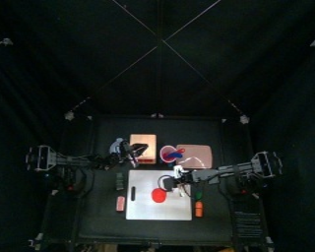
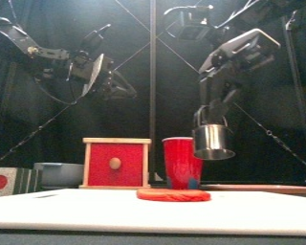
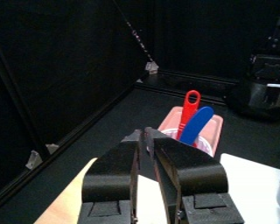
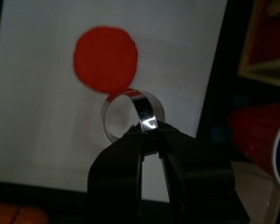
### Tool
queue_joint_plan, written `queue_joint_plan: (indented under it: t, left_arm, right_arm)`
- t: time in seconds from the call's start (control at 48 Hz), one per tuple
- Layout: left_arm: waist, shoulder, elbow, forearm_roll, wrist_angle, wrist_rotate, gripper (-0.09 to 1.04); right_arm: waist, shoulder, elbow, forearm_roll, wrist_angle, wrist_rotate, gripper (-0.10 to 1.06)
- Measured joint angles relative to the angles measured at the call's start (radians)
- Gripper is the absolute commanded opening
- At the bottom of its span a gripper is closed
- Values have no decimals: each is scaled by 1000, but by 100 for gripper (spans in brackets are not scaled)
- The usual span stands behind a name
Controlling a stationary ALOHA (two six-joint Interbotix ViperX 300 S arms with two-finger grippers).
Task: Get the cutter from the drawer then cut the dough then place the extra dough in the bowl
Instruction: Cut the dough
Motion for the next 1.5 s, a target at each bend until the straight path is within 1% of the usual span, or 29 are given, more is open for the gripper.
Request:
queue_joint_plan:
  t: [0.125, 0.25, 0.292, 0.312, 0.354, 0.438, 0.479, 0.542, 0.604, 0.646, 0.688, 0.729, 0.792, 0.854, 0.896, 1.042, 1.188, 1.5]
  left_arm:
    - [0, 0, 12, -2, 0, 0, 57]
    - [-2, -2, 29, -2, 0, 0, 57]
    - [-5, -5, 34, -2, 0, 0, 57]
    - [-6, -5, 35, -2, 0, 0, 57]
    - [-8, -8, 40, -3, 0, 0, 57]
    - [-6, -11, 51, -2, 0, 0, 57]
    - [-8, -14, 57, -3, 0, 0, 57]
    - [-8, -18, 66, -2, 0, 0, 57]
    - [-8, -23, 78, -3, 0, 0, 57]
    - [-8, -26, 84, -2, 2, 0, 57]
    - [-8, -28, 89, -2, 0, 0, 57]
    - [-8, -29, 95, -2, 0, 0, 57]
    - [-6, -35, 101, -2, 0, 0, 57]
    - [-8, -41, 107, -2, 0, 0, 57]
    - [-9, -46, 109, -2, 0, 0, 57]
    - [-11, -63, 115, -2, 2, 0, 57]
    - [-12, -67, 120, -3, 0, 0, 57]
    - [-15, -67, 123, -6, 0, 0, 57]
  right_arm:
    - [6, 54, -46, 25, -6, 9, 49]
    - [18, 114, -101, 26, -9, 46, 49]
    - [23, 133, -121, 18, -5, 81, 49]
    - [25, 146, -137, 11, 0, 110, 49]
    - [29, 166, -160, -5, 12, 150, 49]
    - [34, 195, -198, -48, 54, 244, 49]
    - [38, 204, -216, -83, 77, 295, 49]
    - [58, 215, -244, -163, 110, 388, 49]
    - [75, 225, -259, -241, 133, 465, 49]
    - [89, 233, -267, -285, 143, 505, 49]
    - [104, 241, -273, -330, 147, 557, 49]
    - [120, 249, -278, -360, 149, 591, 49]
    - [141, 261, -282, -385, 152, 630, 49]
    - [160, 272, -282, -390, 152, 644, 49]
    - [164, 276, -284, -390, 153, 649, 49]
    - [186, 287, -287, -393, 173, 652, 49]
    - [195, 304, -287, -399, 195, 650, 49]
    - [199, 319, -287, -407, 206, 650, 49]
